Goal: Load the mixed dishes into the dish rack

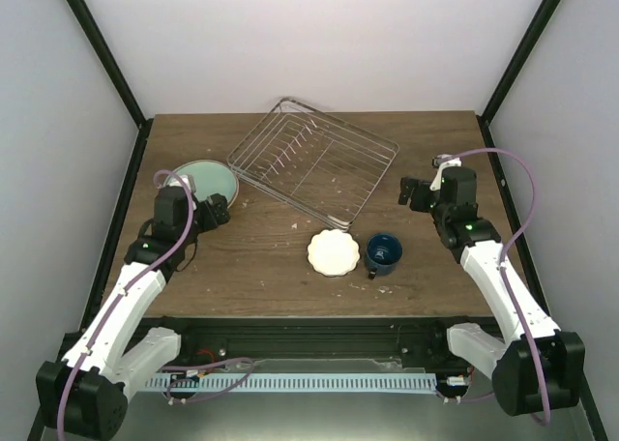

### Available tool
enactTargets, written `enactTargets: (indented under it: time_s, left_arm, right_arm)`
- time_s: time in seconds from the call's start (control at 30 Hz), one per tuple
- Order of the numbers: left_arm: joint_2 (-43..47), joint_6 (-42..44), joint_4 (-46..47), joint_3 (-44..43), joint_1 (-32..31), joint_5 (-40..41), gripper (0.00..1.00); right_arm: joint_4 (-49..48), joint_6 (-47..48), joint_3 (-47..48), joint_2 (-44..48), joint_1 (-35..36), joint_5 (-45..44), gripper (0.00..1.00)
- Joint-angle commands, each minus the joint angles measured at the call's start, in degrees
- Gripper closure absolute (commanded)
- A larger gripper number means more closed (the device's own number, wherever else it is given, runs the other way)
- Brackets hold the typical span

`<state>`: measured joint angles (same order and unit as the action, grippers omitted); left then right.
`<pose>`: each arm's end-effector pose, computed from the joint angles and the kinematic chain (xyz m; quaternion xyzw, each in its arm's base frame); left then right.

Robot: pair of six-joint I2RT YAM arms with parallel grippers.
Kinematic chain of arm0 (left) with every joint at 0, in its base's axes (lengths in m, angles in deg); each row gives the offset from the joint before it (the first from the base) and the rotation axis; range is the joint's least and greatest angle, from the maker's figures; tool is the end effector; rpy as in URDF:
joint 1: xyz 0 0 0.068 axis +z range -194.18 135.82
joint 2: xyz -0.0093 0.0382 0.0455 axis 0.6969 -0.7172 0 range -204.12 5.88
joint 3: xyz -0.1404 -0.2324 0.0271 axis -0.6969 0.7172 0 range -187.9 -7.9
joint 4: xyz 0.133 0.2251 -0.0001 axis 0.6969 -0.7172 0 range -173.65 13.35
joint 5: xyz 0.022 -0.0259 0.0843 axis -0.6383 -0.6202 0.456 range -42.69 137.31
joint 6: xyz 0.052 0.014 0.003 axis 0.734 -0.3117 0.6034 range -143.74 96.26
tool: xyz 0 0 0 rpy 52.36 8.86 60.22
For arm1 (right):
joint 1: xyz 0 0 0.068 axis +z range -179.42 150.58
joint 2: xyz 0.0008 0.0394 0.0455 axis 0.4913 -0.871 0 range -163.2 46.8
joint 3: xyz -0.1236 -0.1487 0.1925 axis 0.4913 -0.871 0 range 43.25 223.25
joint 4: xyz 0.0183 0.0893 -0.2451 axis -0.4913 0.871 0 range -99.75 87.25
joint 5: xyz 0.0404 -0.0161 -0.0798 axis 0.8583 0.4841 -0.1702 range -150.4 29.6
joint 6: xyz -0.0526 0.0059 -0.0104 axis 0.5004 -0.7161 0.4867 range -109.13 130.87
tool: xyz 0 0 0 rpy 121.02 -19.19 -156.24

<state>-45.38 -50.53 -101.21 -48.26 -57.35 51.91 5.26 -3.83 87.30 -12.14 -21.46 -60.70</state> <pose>0.1913 -0.0420 0.2685 -0.1235 0.8797 -0.1229 0.4424 0.2289 0.0319 0.2801 0.0522 0.8640 0.0962 0.4915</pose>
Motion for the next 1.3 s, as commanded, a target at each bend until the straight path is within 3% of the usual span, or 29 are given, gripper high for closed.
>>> enactTargets:
  time_s: [0.0, 0.7, 0.93, 1.27]
  left_arm:
    - [0.14, 0.24, 1.27, 0.54, -0.24, -0.72, 0.00]
    - [-0.05, 1.65, 2.02, 0.78, -0.20, 0.75, 0.00]
    - [-6.68, 3.47, 3.37, -2.60, -0.24, 6.23, 0.00]
    - [-18.24, 7.07, 6.21, -11.37, -0.27, 6.57, 0.00]
  right_arm:
    - [-0.21, -0.42, -0.35, 0.11, 0.55, 0.62, 0.00]
    - [2.94, -1.09, 2.80, -2.54, 0.55, 1.00, 0.00]
    - [9.86, -0.86, 8.30, -3.49, 0.62, 0.62, 0.00]
    - [9.43, -3.42, 9.34, -8.17, 2.62, 3.18, 0.00]
